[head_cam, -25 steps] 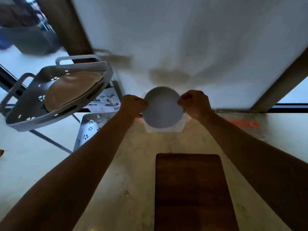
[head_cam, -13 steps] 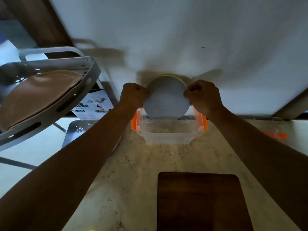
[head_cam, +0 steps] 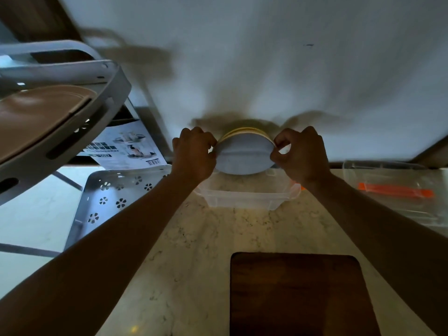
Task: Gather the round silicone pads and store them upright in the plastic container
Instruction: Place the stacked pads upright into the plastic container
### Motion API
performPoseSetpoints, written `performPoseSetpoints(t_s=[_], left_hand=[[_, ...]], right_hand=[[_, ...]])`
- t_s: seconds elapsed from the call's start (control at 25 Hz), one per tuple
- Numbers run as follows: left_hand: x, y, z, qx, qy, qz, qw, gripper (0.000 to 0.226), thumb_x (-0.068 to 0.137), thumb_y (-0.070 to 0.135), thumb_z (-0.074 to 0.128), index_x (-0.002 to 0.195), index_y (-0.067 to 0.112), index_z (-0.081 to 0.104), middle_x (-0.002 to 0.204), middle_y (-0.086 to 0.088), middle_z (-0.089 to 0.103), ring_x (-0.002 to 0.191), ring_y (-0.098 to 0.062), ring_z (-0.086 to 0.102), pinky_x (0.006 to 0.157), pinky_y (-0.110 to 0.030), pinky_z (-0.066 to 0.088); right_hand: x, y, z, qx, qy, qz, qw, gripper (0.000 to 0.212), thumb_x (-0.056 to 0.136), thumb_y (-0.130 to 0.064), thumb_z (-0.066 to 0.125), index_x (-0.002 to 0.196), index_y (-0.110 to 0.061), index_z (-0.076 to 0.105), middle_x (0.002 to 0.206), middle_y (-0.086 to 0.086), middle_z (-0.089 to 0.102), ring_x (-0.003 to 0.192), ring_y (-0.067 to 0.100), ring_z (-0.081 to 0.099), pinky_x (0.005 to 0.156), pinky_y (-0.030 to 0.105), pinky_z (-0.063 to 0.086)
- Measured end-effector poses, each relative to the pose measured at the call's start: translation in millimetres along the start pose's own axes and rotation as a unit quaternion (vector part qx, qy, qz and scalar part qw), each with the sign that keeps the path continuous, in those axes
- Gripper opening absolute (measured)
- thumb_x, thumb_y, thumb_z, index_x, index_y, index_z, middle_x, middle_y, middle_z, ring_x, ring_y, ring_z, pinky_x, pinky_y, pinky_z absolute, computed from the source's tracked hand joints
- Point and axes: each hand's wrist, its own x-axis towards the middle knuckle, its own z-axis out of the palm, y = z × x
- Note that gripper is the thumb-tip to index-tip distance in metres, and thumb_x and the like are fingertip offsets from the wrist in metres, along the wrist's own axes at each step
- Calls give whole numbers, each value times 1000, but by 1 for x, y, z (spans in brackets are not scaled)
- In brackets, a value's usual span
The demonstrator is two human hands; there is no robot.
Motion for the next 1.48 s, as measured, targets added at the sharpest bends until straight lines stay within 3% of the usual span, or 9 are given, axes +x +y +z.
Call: performPoseSetpoints(t_s=[0.28, 0.44, 0.64, 0.88, 1.12, 1.48], left_hand=[[0, -2, 16, -41, 48, -18, 998, 21, 81, 13, 76, 102, 13, 72, 114, -15, 54, 109, -33, 46, 87, -38, 41], [3, -6, 20, -91, 45, -45, 994, 20, 81, 11, 76, 101, 13, 72, 115, -14, 54, 112, -32, 46, 85, -29, 36], [4, -4, 26, -93, 46, -55, 993, 20, 81, 14, 77, 99, 17, 71, 114, -11, 55, 113, -31, 48, 88, -29, 35], [9, -4, 25, -78, 44, -46, 995, 21, 80, 10, 77, 101, 13, 71, 120, -13, 56, 116, -33, 48, 90, -28, 35], [9, -4, 27, -78, 63, -27, 995, 22, 79, 14, 76, 99, 11, 68, 115, -13, 60, 108, -30, 52, 85, -26, 36], [10, 1, 21, -101, 75, -29, 992, 22, 81, 19, 75, 97, 11, 62, 106, -11, 64, 99, -29, 57, 85, -41, 49]], right_hand=[[4, 2, 7, -75, 0, -17, 997, 16, 81, -32, 71, 93, -22, 71, 85, -5, 73, 91, 26, 53, 79, 37, 36], [10, 0, 9, -69, -7, -17, 997, 17, 83, -31, 70, 95, -20, 71, 89, -3, 74, 92, 27, 54, 78, 37, 39], [16, 2, 10, -69, -8, -17, 997, 17, 83, -29, 70, 96, -18, 72, 90, 0, 75, 93, 29, 56, 80, 39, 45], [14, 2, 14, -92, -4, -29, 995, 17, 83, -30, 69, 94, -17, 71, 86, 2, 73, 88, 28, 56, 75, 35, 37], [11, -1, 14, -142, 9, -22, 990, 20, 79, -23, 72, 90, -6, 72, 95, 17, 62, 86, 34, 58, 76, 39, 45], [11, -2, 12, -104, 14, -7, 994, 21, 84, -26, 69, 96, -9, 72, 98, 16, 62, 88, 33, 59, 81, 42, 50]])
